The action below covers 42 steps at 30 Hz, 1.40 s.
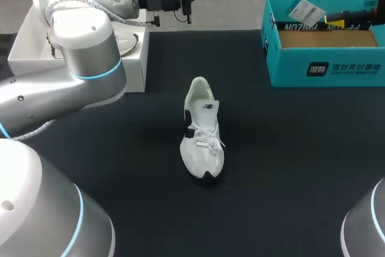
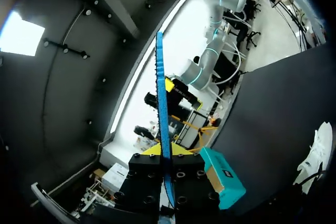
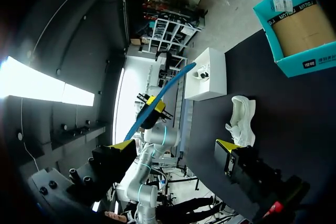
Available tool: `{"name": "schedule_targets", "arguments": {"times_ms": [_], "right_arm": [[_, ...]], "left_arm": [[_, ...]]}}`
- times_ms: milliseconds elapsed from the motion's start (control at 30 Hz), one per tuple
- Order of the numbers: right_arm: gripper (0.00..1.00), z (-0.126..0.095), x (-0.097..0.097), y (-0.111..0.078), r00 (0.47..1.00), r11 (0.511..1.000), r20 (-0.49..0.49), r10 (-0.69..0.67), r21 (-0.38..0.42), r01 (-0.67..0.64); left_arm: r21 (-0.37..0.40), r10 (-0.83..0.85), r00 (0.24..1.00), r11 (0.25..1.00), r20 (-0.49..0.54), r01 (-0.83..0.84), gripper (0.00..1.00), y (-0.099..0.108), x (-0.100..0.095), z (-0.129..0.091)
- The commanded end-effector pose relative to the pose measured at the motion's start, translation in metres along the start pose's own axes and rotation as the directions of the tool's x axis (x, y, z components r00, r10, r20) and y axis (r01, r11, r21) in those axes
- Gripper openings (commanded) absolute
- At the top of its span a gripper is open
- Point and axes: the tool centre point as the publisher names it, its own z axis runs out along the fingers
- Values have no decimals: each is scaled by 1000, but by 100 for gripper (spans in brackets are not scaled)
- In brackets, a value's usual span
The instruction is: Take the shoe out of the shoebox, open the shoe tongue, remove and reinsert the insole, then place the shoe into the shoebox
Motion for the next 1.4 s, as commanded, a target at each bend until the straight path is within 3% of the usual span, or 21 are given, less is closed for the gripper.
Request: {"name": "schedule_targets", "arguments": {"times_ms": [33, 167, 233, 267, 300, 400, 433, 467, 500, 533, 600, 633, 667, 700, 1300, 1367, 1400], "right_arm": [[100, 1, 0, 0, 1000, 1000, 0, 0, -1, 0], [100, 1, 0, 0, 1000, 1000, 0, 0, -1, 0], [100, 1, 0, 0, 1000, 1000, 0, 0, -1, 0], [100, 1, 0, 0, 1000, 1000, 0, 0, -1, 0], [100, 1, 0, 0, 1000, 1000, 0, 0, -1, 0], [100, 1, 0, 0, 1000, 1000, 0, 0, -1, 0], [100, 1, 0, 0, 1000, 1000, 0, 0, -1, 0], [100, 1, 0, 0, 1000, 1000, 0, 0, -1, 0], [100, 1, 0, 0, 1000, 1000, 0, 0, -1, 0], [100, 1, 0, 0, 1000, 1000, 0, 0, -1, 0], [100, 1, 0, 0, 1000, 1000, 0, 0, -1, 0], [100, 1, 0, 0, 1000, 1000, 0, 0, -1, 0], [100, 1, 0, 0, 1000, 1000, 0, 0, -1, 0], [100, 1, 0, 0, 1000, 1000, 0, 0, -1, 0], [100, 1, 0, 0, 1000, 1000, 0, 0, -1, 0], [100, 1, 0, 0, 1000, 1000, 0, 0, -1, 0], [100, 1, 0, 0, 1000, 1000, 0, 0, -1, 0]], "left_arm": [[5, -488, 869, 872, 83, 489, 0, -4, 1, 0], [5, -488, 869, 872, 83, 489, 0, -4, 1, 0], [4, -605, 791, 794, 93, 607, 0, -3, 0, 0], [-15, -705, 699, 703, 120, 711, 0, -4, -2, -1], [-16, -694, 716, 717, 80, 697, 0, -4, -4, -2], [-29, -820, 569, 568, 60, 822, 0, -8, -17, -4], [-48, -873, 486, 484, 46, 874, 0, -10, -19, -4], [-60, -882, 469, 467, 39, 882, 0, -11, -22, -4], [-101, -925, 379, 374, 31, 922, 0, -12, -24, -4], [-111, -930, 367, 363, 15, 925, 0, -12, -26, -5], [-127, -978, 211, 210, -5, 969, 0, -14, -29, -4], [-106, -978, 207, 204, 12, 973, 0, -13, -31, -3], [-101, -995, 103, 102, 9, 990, 0, -15, -31, -1], [-84, -998, 66, 66, -6, 994, 0, -18, -30, 0], [-84, -998, 66, 66, -6, 994, 0, -18, -30, 0], [-74, -993, -105, -101, -47, 992, 0, -18, -27, -1], [-105, -976, -206, -198, -65, 975, 0, -18, -24, -3]]}}
